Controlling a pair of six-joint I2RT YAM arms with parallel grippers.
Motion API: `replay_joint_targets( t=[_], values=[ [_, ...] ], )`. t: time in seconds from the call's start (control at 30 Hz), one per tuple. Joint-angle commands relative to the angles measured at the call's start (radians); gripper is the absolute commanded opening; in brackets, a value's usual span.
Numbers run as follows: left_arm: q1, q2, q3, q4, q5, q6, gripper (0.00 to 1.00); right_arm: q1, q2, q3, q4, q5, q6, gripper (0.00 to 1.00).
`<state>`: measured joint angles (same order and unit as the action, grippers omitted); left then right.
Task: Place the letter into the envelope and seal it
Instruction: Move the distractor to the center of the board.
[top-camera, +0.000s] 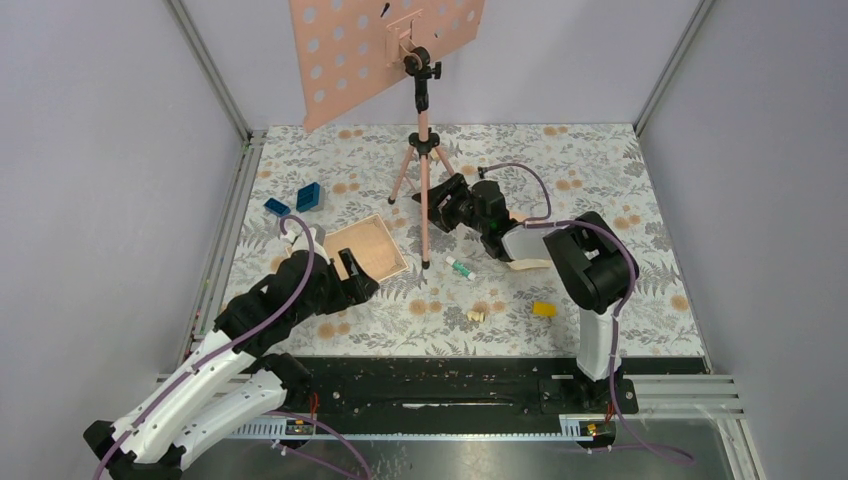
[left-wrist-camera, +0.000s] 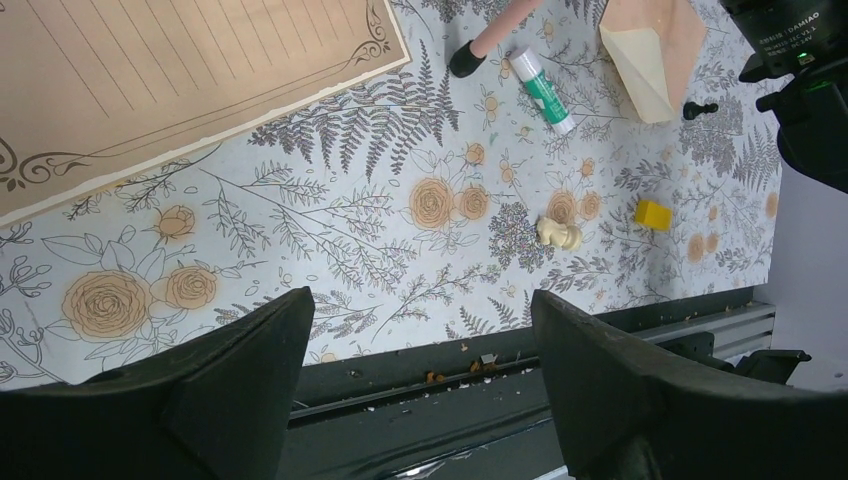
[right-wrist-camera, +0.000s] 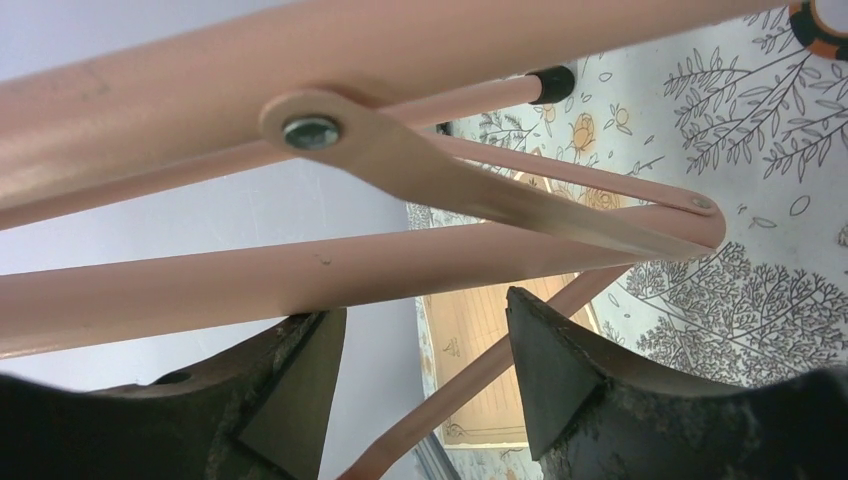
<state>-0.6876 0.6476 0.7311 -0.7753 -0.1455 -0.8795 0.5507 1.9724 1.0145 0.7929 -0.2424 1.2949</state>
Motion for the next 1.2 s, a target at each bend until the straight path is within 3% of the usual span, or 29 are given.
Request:
replay_joint_targets(
  t=[0.0,1.17],
  values=[
    [0.005,0.004,0.050,0.004,-0.033,0.017,0.82,-0.007,0.032,0.062,0.001,0.034,-0.019,0.68],
    [0.006,0.028,0.082,-0.026,-0.067,0.029,0.83,-0.050,0.171,0.270,-0.086,-0.009,-0.108,0.69]
  ],
)
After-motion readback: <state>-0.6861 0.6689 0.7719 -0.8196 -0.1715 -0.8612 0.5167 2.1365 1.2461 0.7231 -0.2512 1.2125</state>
